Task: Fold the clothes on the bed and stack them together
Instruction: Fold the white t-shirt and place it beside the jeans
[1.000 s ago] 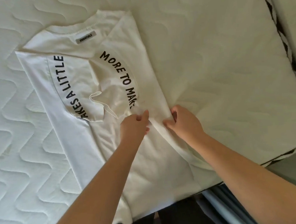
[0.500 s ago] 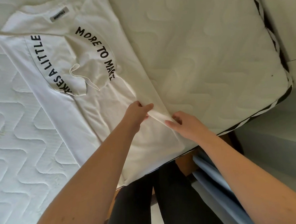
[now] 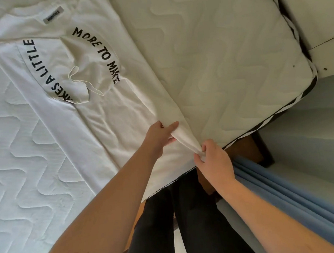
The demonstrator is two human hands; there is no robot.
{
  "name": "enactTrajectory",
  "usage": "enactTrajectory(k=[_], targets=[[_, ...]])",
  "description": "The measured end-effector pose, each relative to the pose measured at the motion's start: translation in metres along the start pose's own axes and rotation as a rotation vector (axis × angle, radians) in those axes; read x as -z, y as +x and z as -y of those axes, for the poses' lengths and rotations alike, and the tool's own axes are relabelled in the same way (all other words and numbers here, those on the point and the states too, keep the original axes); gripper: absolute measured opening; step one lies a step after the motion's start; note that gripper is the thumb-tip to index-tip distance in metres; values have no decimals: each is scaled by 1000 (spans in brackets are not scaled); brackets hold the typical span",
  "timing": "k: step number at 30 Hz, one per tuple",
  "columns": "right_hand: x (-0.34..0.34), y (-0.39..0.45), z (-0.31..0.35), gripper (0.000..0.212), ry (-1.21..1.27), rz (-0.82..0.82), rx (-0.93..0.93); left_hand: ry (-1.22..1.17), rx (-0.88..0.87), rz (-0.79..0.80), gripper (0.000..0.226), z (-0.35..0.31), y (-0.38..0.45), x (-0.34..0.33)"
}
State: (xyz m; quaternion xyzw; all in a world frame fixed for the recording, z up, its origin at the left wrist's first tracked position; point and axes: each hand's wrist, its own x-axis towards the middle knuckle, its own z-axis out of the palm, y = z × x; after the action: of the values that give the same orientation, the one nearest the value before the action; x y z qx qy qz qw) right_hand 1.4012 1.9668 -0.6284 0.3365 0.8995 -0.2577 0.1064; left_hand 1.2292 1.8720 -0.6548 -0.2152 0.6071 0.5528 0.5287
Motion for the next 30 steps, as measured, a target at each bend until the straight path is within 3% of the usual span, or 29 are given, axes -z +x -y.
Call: enactTrajectory(k=[3, 9, 15, 19, 25, 28, 30], targets=[[-10, -10, -2, 44, 56, 5, -5, 2, 39, 49, 21, 16, -9, -4], [-26, -22, -7, 81, -102, 121, 12, -6, -34, -129, 8, 35, -24, 8], [-31, -19, -6, 54, 181, 114, -125, 82, -87, -184, 12, 51, -30, 21], [-36, -17, -7, 43, 267, 115, -239, 159, -58, -129, 16, 66, -31, 27], [-40, -28, -22, 15, 265, 53, -417, 353, -86, -187, 10, 78, -29, 16], [-39, -27, -24, 22, 400, 81, -430, 397, -63, -209, 18, 78, -29, 10], [-36, -23, -23, 30, 515, 71, -414, 211, 21, -173, 24, 78, -31, 9]])
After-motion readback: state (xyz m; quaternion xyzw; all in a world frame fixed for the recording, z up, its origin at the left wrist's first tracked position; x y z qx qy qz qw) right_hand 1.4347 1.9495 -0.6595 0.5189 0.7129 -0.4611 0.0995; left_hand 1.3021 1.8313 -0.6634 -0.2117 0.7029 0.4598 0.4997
